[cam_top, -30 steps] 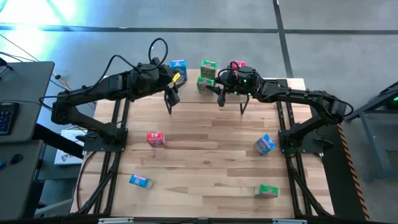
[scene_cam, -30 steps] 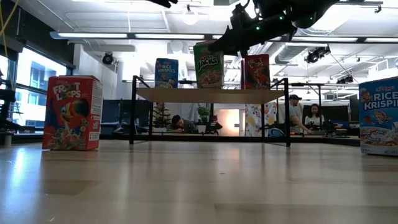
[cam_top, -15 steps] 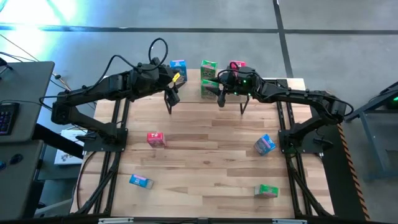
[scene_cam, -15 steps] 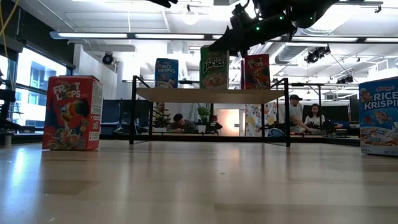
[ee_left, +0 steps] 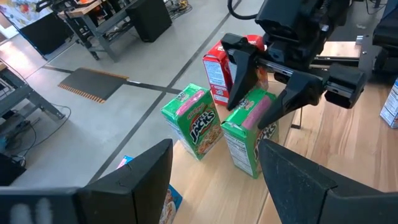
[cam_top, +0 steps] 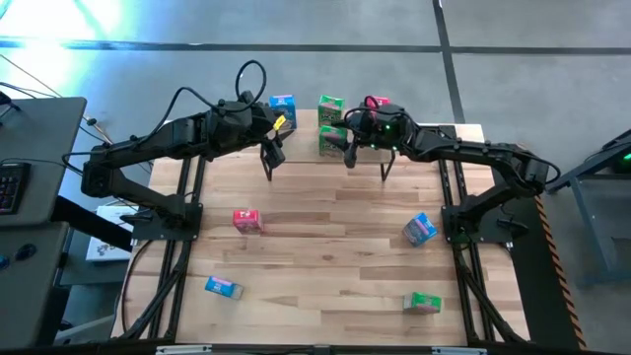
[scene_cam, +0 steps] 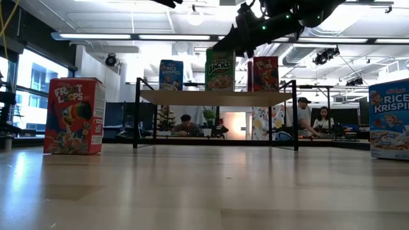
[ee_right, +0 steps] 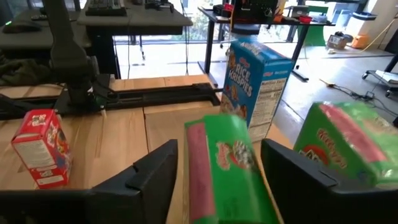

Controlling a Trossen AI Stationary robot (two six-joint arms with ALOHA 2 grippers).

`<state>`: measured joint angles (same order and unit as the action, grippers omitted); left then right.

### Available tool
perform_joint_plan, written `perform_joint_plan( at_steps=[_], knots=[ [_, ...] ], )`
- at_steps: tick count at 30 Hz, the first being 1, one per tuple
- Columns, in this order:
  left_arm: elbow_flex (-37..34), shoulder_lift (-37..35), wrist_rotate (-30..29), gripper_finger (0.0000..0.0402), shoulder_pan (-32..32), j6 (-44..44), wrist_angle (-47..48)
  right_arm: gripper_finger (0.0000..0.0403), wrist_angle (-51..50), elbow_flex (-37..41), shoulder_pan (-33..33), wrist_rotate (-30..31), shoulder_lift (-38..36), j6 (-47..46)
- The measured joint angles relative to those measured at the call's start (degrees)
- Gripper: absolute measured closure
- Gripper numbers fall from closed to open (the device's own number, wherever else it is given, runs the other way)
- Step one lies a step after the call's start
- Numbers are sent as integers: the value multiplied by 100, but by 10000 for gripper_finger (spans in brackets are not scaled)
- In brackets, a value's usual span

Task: Stack cereal on shelf
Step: Put the top green cereal box aligned with the other green cereal box on the shelf

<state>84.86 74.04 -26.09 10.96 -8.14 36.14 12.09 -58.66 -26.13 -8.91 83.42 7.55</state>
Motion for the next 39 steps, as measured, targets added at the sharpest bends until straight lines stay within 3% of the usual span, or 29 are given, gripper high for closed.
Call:
perform_joint_plan(
  at_steps=[4,21,30,39],
  knots=[
    [0,0,-1,172,-2,0,0,159,55,-52,0,11,-4,10],
    [0,0,0,170,-2,0,-1,158,597,-59,250,27,-304,22],
    [0,0,0,170,0,-2,0,158,-603,-69,1042,1471,-1055,269],
    [0,0,0,170,-2,-2,-2,158,-1909,-69,1630,2746,-1152,-630]
  ],
)
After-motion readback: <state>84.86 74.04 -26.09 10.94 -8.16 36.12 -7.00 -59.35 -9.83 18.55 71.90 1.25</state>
